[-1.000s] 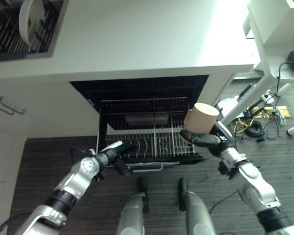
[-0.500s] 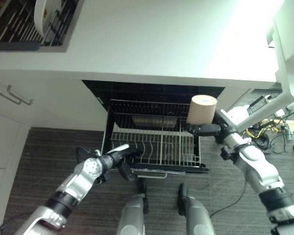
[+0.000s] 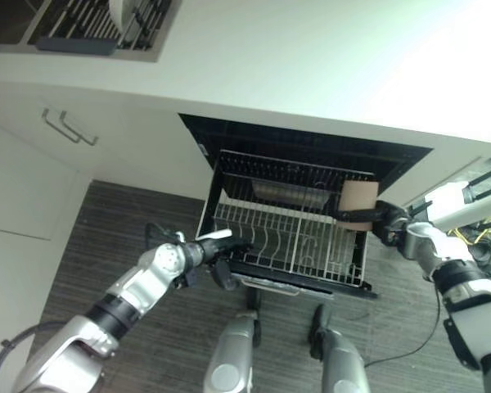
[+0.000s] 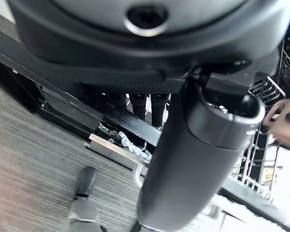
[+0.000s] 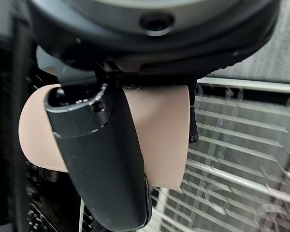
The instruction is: Place the dishes in the dishwasher.
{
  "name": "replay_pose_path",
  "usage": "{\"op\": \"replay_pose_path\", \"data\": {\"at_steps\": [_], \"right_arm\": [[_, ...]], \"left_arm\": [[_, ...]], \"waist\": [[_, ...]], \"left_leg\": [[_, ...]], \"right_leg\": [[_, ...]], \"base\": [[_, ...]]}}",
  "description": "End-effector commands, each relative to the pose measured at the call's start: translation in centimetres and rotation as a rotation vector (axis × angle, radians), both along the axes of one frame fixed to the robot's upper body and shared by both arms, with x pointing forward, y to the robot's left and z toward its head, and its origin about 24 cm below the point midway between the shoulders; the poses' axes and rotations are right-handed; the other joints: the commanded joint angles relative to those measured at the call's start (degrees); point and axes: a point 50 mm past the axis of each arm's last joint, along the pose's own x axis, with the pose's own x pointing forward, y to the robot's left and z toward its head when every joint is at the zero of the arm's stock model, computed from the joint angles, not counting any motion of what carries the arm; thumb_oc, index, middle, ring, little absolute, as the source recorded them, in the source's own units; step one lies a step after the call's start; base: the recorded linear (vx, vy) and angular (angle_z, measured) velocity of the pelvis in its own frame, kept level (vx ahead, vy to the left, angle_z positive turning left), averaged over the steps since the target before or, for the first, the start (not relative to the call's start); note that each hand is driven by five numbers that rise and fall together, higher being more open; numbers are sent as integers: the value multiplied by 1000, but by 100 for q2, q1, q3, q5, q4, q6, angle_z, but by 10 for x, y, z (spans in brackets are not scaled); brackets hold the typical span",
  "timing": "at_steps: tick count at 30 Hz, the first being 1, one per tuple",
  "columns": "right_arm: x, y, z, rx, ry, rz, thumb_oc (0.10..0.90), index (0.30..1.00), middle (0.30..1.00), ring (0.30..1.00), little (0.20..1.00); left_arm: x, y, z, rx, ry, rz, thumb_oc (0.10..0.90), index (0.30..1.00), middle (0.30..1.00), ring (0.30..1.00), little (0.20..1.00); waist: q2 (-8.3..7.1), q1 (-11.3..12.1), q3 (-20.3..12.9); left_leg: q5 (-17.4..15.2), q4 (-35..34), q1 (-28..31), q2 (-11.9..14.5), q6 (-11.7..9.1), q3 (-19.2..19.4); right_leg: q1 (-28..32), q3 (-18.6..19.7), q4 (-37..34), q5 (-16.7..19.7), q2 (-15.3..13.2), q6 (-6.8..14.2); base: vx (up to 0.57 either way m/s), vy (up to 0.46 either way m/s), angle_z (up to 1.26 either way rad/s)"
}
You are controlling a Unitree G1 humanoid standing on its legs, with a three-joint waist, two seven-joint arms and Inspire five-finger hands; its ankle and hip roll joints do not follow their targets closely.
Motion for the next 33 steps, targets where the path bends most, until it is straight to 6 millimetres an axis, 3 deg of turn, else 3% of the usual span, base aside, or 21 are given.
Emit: {"op": "replay_pose_path", "data": {"at_steps": [1,2,3,4,5,13,20,33], "right_arm": [[15,4,42,27,-148,50,400,300,300,300,300],[16,5,42,27,-144,49,400,300,300,300,300],[16,6,40,26,-135,54,464,396,396,396,396],[17,7,41,13,-126,50,706,759,759,759,759],[18,7,41,10,-124,46,800,900,900,900,900],[18,0,47,-47,-125,18,800,900,900,900,900],[8,-15,55,-119,-138,5,800,900,900,900,900],[-4,-19,68,-152,-212,12,800,900,900,900,900]], "left_arm": [[-12,20,-7,23,49,44,800,900,900,900,900],[-10,19,-5,21,45,43,800,900,900,900,900],[-8,17,-3,15,41,43,800,900,900,900,900],[-7,16,-1,10,36,43,800,900,900,900,900],[-7,16,-1,9,35,43,800,900,900,900,900],[-8,15,-2,-11,32,52,800,900,900,900,900],[-19,25,-11,-10,43,78,800,900,900,900,900],[-32,34,-23,-17,50,128,800,900,900,900,900]], "waist": [[-125,58,-257],[-112,52,-243],[-91,44,-223],[-66,36,-192],[-60,35,-186],[-31,-15,-146],[-130,-98,-146],[-268,-243,-203]], "left_leg": [[-705,418,11,68,-239,-242],[-702,418,3,64,-240,-244],[-696,418,-10,52,-240,-252],[-688,418,-25,39,-241,-267],[-686,418,-29,34,-241,-271],[-686,418,-28,11,-241,-267],[-729,418,68,21,-219,-208],[-781,418,192,96,-190,-115]], "right_leg": [[-2,60,107,-64,-219,368],[-14,66,107,-61,-219,362],[-34,78,107,-55,-218,356],[-58,95,107,-46,-222,347],[-64,99,107,-43,-221,344],[-90,138,107,-28,-215,322],[-58,160,107,15,-208,352],[22,232,107,6,-147,363]], "base": [[-40,41,0],[-40,38,-3],[-38,45,-4],[-30,40,-4],[-26,37,-1],[-5,12,0],[0,0,0],[1,0,0]]}}
